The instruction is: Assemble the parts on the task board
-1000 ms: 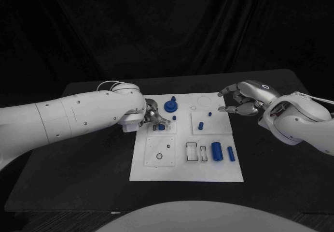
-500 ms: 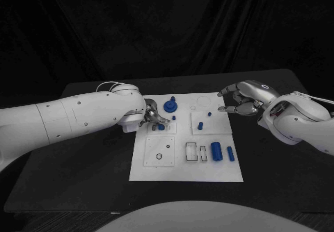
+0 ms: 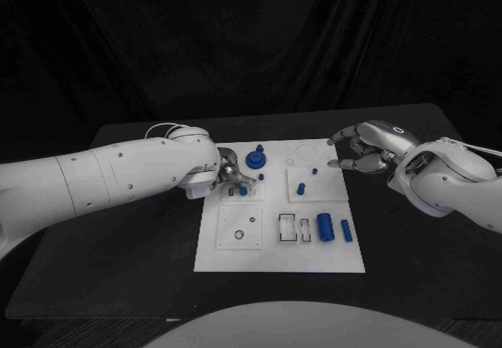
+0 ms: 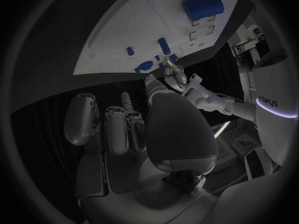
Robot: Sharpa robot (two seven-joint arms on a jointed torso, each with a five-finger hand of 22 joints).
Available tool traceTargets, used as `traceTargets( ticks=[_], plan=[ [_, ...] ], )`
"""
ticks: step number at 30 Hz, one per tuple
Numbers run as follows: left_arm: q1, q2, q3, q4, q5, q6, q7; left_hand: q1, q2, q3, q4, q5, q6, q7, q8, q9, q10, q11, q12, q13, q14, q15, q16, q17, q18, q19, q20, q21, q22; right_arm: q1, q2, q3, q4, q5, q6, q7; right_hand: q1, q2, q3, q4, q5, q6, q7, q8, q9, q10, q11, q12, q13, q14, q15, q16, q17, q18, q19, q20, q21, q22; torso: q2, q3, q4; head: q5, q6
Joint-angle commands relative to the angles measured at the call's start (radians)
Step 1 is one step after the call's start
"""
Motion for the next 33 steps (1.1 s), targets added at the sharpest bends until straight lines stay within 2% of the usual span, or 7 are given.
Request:
traceTargets(
  ticks=[1,14,20,23,27,31,33],
  plan=[
    [-0.002,0.004,0.0,0.0,0.002,-0.012,0.021,0.02,0.003,0.0,-0.01,-0.004,-0.004,-0.005,0.009,0.006,0.039,-0.009,0.003,0.196,0.064,-0.01,-0.004,0.198,-0.006,0.006,-0.005,0.002,0.02,-0.003,0.001,0.001,-0.002,-0.001,0.002,-0.015,-0.002,0.011,-0.002,-0.003,0.0,0.007,-0.002,0.007,-0.002,0.076,0.009,-0.003,0.229,0.075,0.005,-0.004,0.137,0.005,-0.003,0.005,-0.005,0.162,0.001,0.0003,0.0003,0.0,0.0],
    [-0.002,0.005,0.0,0.001,0.002,-0.015,0.018,0.053,0.006,0.006,-0.023,-0.002,-0.012,-0.007,0.015,0.016,0.037,-0.011,0.001,0.193,0.061,-0.013,-0.007,0.193,-0.006,0.009,-0.007,0.0,0.022,-0.004,0.0,0.001,-0.004,-0.001,0.003,-0.014,-0.002,0.011,-0.003,-0.003,0.0,0.007,-0.001,0.007,-0.002,0.075,0.009,-0.004,0.228,0.075,0.005,-0.005,0.136,0.005,-0.003,0.005,-0.006,0.161,0.001,0.0005,0.0006,-0.003,0.0],
    [-0.002,-0.011,0.0,0.018,0.002,-0.029,0.016,0.065,0.007,0.003,-0.025,-0.001,-0.04,0.002,-0.009,0.002,0.032,-0.005,-0.004,0.188,0.058,-0.009,-0.01,0.187,-0.006,0.006,-0.005,-0.007,0.02,-0.004,-0.002,0.001,-0.003,-0.001,0.004,-0.013,-0.003,0.011,-0.003,-0.003,0.0,0.008,-0.001,0.006,-0.003,0.048,0.009,-0.036,0.196,0.074,0.006,-0.01,0.132,0.007,-0.005,0.006,-0.012,0.16,0.001,0.0005,0.0012,-0.002,0.0],
    [-0.002,-0.024,0.0,0.034,0.002,-0.048,0.018,0.06,-0.001,-0.007,-0.018,-0.002,-0.073,0.013,-0.027,-0.005,0.029,0.003,-0.006,0.185,0.056,-0.003,-0.012,0.185,-0.006,0.005,-0.001,-0.009,0.02,-0.004,-0.003,0.001,-0.003,-0.001,0.004,-0.012,-0.004,0.011,-0.004,-0.003,0.0,0.008,-0.001,0.006,-0.004,0.043,0.01,-0.041,0.191,0.073,0.006,-0.012,0.131,0.007,-0.006,0.006,-0.015,0.159,0.001,0.001,0.0012,0.0,0.0],
    [0.0,-0.053,0.0,0.079,-0.038,-0.091,0.033,0.054,-0.006,-0.015,-0.011,-0.003,-0.083,0.017,-0.03,-0.006,0.03,0.007,-0.005,0.186,0.056,0.0,-0.011,0.185,-0.006,0.006,0.002,-0.01,0.022,-0.004,-0.005,0.001,-0.002,-0.001,0.004,-0.011,-0.005,0.011,-0.005,-0.003,0.0,0.008,-0.001,0.006,-0.005,0.039,0.01,-0.046,0.186,0.073,0.006,-0.013,0.13,0.007,-0.007,0.006,-0.017,0.159,0.001,0.0007,0.0023,-0.001,0.0],
    [0.004,-0.088,0.0,0.134,-0.131,-0.169,0.062,0.054,-0.014,-0.024,-0.007,-0.003,-0.1,0.022,-0.035,-0.006,0.034,0.011,-0.002,0.19,0.058,0.003,-0.01,0.188,-0.007,0.01,0.005,-0.007,0.026,-0.004,-0.008,0.001,0.0,-0.001,0.003,-0.01,-0.005,0.011,-0.005,-0.003,0.0,0.008,-0.001,0.006,-0.005,0.039,0.01,-0.046,0.186,0.073,0.006,-0.013,0.13,0.007,-0.007,0.006,-0.017,0.159,0.001,0.0008,0.0028,0.003,0.0],
    [0.007,-0.11,0.0,0.166,-0.185,-0.23,0.077,0.057,-0.019,-0.028,-0.007,-0.002,-0.105,0.024,-0.036,-0.006,0.038,0.013,0.001,0.194,0.062,0.004,-0.007,0.194,-0.009,0.015,0.006,-0.003,0.031,-0.004,-0.009,0.001,0.0,-0.001,0.002,-0.009,-0.006,0.011,-0.006,-0.002,0.001,0.008,-0.001,0.006,-0.006,0.039,0.01,-0.047,0.185,0.073,0.006,-0.013,0.129,0.007,-0.007,0.006,-0.018,0.158,0.001,0.0004,0.0029,0.002,0.0]
  ],
)
